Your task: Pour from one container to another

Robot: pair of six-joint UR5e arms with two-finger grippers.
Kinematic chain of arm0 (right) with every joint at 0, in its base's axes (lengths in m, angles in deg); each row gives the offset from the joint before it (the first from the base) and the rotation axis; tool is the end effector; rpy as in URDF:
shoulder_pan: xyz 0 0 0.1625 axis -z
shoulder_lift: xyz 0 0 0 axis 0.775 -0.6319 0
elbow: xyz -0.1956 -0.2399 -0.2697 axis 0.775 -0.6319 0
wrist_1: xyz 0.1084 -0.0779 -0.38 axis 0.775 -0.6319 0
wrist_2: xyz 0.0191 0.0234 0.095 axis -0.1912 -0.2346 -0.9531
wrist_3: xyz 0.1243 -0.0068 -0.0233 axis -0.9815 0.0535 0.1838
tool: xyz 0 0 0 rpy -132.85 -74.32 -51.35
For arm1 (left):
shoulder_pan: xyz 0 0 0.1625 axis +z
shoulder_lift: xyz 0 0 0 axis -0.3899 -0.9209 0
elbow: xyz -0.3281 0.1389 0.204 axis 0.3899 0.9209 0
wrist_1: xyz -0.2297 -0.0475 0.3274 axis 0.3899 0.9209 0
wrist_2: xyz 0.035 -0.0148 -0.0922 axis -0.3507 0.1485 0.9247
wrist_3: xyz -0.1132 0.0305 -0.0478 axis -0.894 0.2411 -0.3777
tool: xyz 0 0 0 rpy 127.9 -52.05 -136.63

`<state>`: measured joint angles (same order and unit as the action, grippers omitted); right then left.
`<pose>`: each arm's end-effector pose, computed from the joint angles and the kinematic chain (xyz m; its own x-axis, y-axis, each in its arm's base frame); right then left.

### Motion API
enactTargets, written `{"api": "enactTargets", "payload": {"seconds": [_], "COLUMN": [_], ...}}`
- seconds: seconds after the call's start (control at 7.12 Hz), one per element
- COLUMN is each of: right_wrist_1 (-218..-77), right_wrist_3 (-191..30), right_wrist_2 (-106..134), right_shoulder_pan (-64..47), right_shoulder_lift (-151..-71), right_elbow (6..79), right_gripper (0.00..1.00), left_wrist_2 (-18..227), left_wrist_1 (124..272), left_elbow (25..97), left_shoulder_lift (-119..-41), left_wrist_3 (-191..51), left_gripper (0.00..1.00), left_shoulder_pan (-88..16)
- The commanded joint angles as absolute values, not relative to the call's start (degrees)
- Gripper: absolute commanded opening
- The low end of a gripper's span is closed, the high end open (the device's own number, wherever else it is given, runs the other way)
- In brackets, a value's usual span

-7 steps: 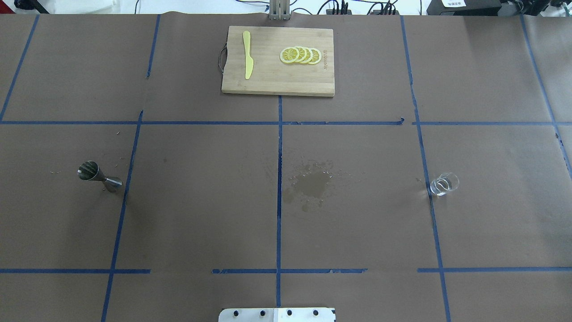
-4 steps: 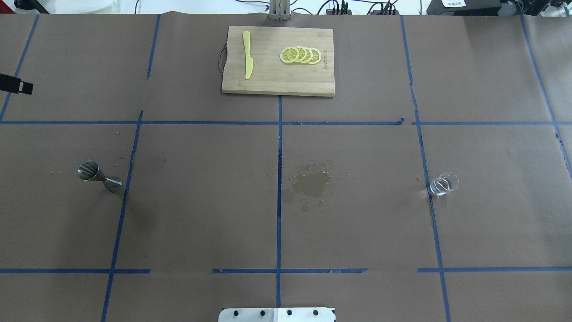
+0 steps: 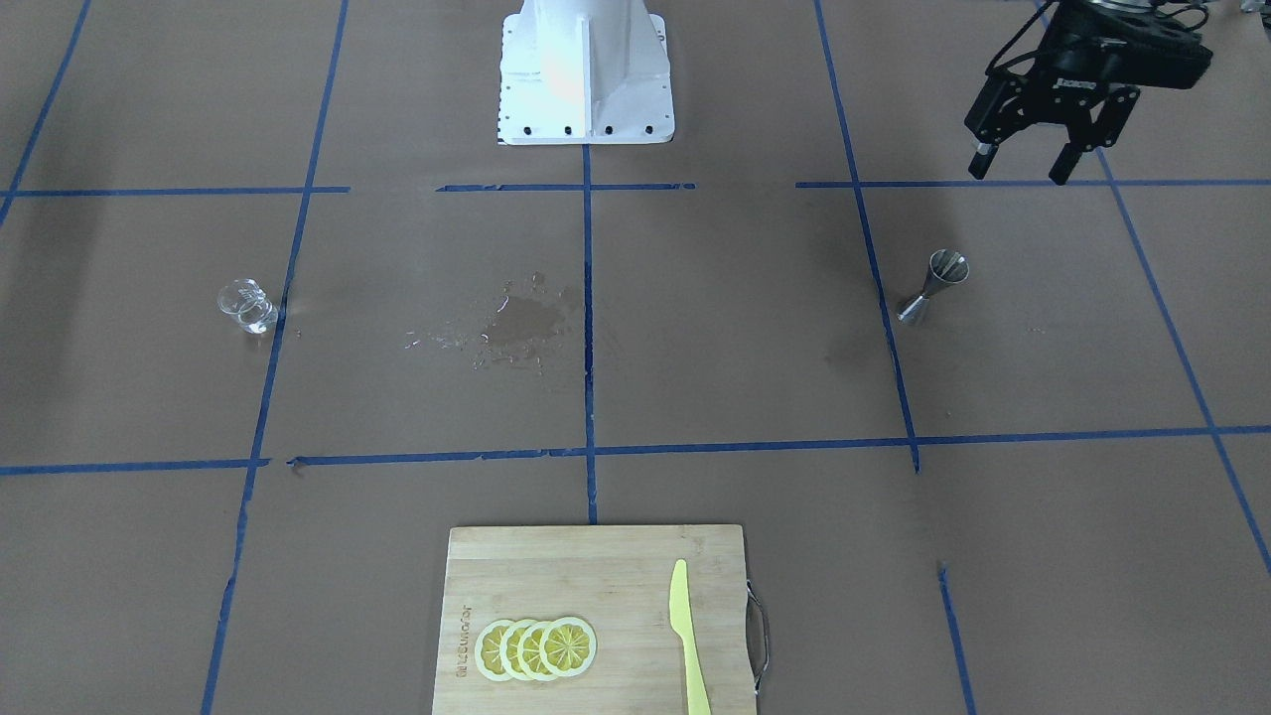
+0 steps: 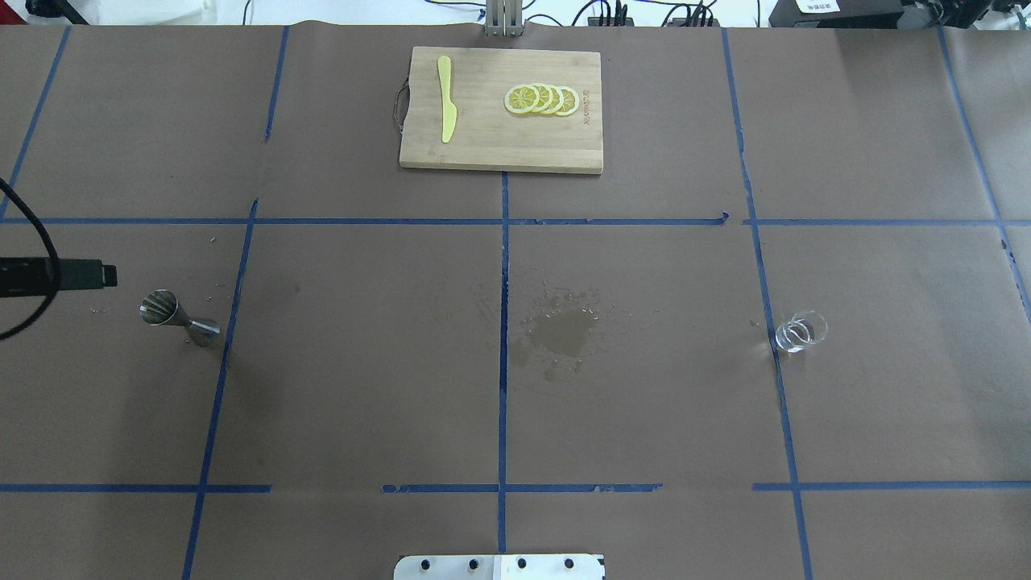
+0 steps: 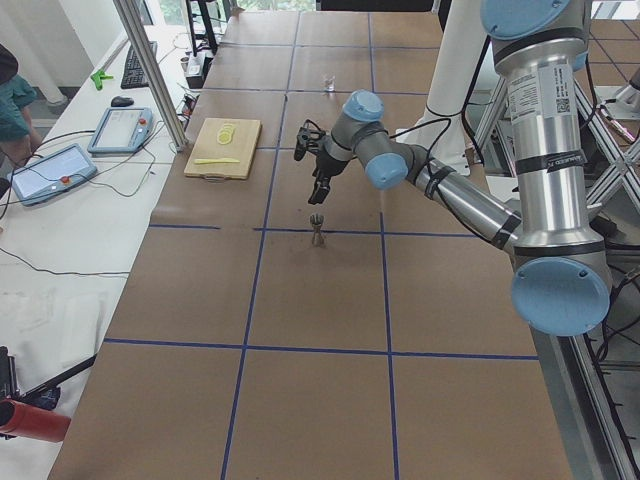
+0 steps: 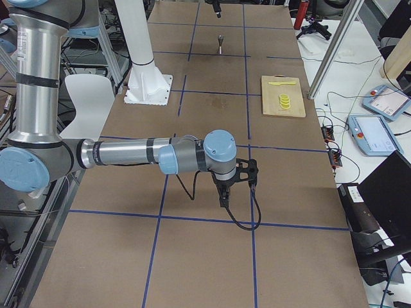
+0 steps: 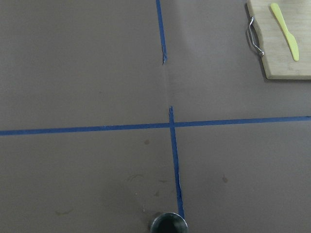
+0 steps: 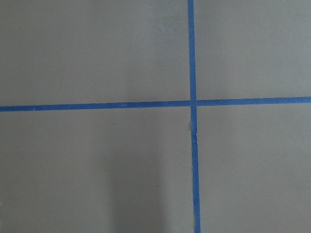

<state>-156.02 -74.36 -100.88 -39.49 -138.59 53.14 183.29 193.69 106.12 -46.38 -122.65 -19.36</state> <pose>0.0410 -0.4380 0.5952 0.6550 0.0373 0.7547 -0.1224 0.9908 0.0572 0.2096 -0.3396 0.3529 0.6164 -0.0469 -0.7860 0.3405 0.9159 0.2124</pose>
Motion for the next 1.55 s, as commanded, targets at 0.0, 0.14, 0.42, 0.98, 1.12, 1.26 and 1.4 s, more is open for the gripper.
{"api": "enactTargets", "payload": {"seconds": [0.0, 0.14, 0.42, 0.98, 1.12, 1.26, 1.4], "right_wrist_1": [-156.1, -156.1, -155.9, -155.8, -155.8, -155.8, -155.8], "right_wrist_3": [-76.0, -76.0, -76.4, -78.3, -78.3, -78.4, -78.4], "right_wrist_2": [-101.0, -101.0, -101.2, -102.3, -102.3, -102.3, -102.4], "right_shoulder_pan": [-38.8, -38.8, -38.8, -38.8, -38.8, -38.8, -38.8], "right_shoulder_lift": [-138.5, -138.6, -138.6, -138.7, -138.7, -138.7, -138.7], "right_elbow": [53.3, 53.3, 53.4, 54.1, 54.1, 54.1, 54.1], "right_gripper": [1.0, 1.0, 1.0, 1.0, 1.0, 1.0, 1.0], "left_wrist_2": [168.7, 153.5, 138.6, 126.0, 124.4, 123.5, 123.3], "left_wrist_1": [193.7, 192.2, 174.3, 149.6, 148.1, 148.0, 148.0], "left_elbow": [108.5, 108.3, 108.0, 98.2, 96.0, 93.1, 89.9], "left_shoulder_lift": [-43.0, -39.5, -41.4, -60.9, -60.6, -60.6, -60.9], "left_wrist_3": [-142.2, -155.2, -174.6, -182.0, -182.0, -182.1, -183.0], "left_gripper": [0.98, 0.99, 0.99, 0.97, 0.97, 0.97, 0.97], "left_shoulder_pan": [-4.1, 8.6, 22.2, 23.5, 23.3, 22.8, 22.1]}}
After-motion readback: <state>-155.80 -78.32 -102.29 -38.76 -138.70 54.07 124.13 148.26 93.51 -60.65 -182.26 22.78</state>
